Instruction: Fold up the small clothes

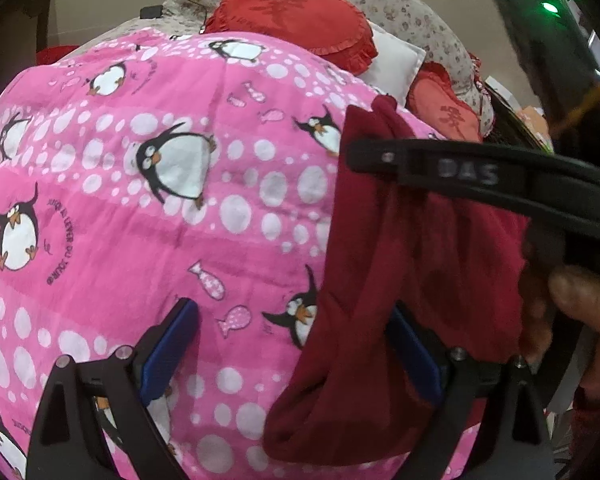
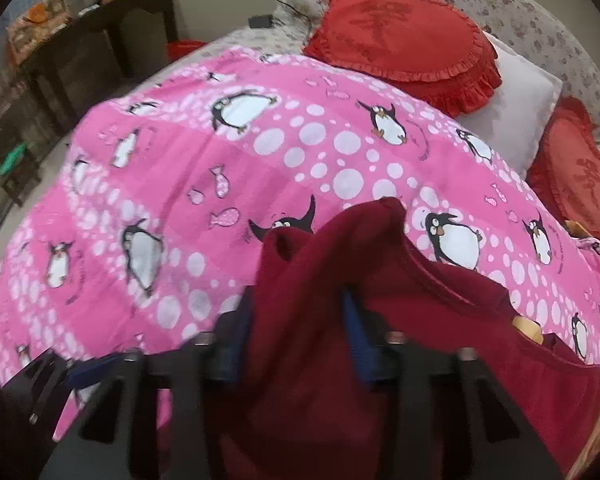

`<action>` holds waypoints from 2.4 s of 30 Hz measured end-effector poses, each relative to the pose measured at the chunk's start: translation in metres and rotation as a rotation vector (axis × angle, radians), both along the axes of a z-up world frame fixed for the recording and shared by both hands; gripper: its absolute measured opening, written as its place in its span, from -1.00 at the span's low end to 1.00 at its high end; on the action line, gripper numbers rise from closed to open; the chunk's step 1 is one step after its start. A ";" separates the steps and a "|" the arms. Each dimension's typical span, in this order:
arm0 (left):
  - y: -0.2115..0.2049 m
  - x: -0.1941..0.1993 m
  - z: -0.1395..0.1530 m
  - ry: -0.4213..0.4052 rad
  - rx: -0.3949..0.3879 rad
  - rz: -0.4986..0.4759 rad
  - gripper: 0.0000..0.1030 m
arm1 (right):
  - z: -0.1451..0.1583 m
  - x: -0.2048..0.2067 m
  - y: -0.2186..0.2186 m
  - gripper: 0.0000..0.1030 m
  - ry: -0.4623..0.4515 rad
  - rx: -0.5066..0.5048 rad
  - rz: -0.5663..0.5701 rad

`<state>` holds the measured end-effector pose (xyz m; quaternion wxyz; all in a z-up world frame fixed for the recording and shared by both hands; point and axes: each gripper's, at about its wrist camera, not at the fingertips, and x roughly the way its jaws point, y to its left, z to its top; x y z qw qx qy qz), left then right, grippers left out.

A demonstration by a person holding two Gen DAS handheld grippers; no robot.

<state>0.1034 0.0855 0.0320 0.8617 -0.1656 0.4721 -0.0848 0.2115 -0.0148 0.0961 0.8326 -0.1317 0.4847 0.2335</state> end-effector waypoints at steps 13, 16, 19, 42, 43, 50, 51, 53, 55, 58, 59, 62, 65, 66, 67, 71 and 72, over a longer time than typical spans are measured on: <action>-0.043 0.011 0.002 -0.016 -0.058 -0.141 0.32 | 0.029 -0.007 -0.057 -1.00 0.071 0.234 -0.008; -0.046 0.014 -0.004 0.008 -0.070 -0.128 -0.10 | 0.026 -0.008 -0.054 -1.00 0.080 0.233 -0.007; -0.045 0.010 -0.004 -0.017 -0.083 -0.126 -0.24 | 0.023 -0.007 -0.049 -0.94 0.096 0.222 -0.012; -0.063 -0.008 0.005 -0.081 0.011 -0.144 -0.36 | 0.005 0.014 -0.013 -0.29 0.112 0.075 -0.069; -0.063 -0.008 0.005 -0.080 0.012 -0.144 -0.36 | 0.002 0.014 -0.012 -0.29 0.114 0.067 -0.067; -0.068 -0.010 0.010 -0.079 0.025 -0.152 -0.40 | -0.006 0.010 -0.021 -0.60 0.093 0.088 -0.074; -0.069 -0.011 0.014 -0.081 0.020 -0.158 -0.41 | -0.004 0.008 -0.026 -0.79 0.092 0.103 -0.064; -0.071 -0.016 0.024 -0.090 -0.011 -0.173 -0.41 | 0.006 0.002 -0.038 -0.98 0.090 0.153 -0.036; -0.074 -0.020 0.035 -0.096 -0.053 -0.192 -0.41 | 0.016 -0.003 -0.053 -1.00 0.084 0.201 -0.025; -0.088 -0.026 0.057 -0.120 -0.084 -0.238 -0.42 | 0.038 -0.012 -0.086 -1.00 0.077 0.299 -0.021; -0.099 -0.029 0.065 -0.134 -0.075 -0.262 -0.42 | 0.048 -0.017 -0.102 -1.00 0.069 0.336 -0.019; -0.133 -0.037 0.085 -0.162 -0.047 -0.337 -0.42 | 0.067 -0.026 -0.140 -1.00 0.051 0.386 -0.030; -0.168 -0.042 0.100 -0.188 -0.045 -0.406 -0.41 | 0.080 -0.034 -0.179 -1.00 0.025 0.417 -0.062; -0.181 -0.043 0.102 -0.195 -0.047 -0.429 -0.41 | 0.083 -0.037 -0.193 -1.00 0.013 0.425 -0.077; -0.193 -0.043 0.104 -0.200 -0.048 -0.451 -0.41 | 0.085 -0.039 -0.207 -1.00 0.001 0.431 -0.093; -0.248 -0.046 0.106 -0.201 -0.039 -0.527 -0.41 | 0.088 -0.049 -0.275 -1.00 -0.029 0.441 -0.180; -0.261 -0.047 0.104 -0.197 -0.038 -0.543 -0.41 | 0.088 -0.050 -0.287 -1.00 -0.033 0.438 -0.193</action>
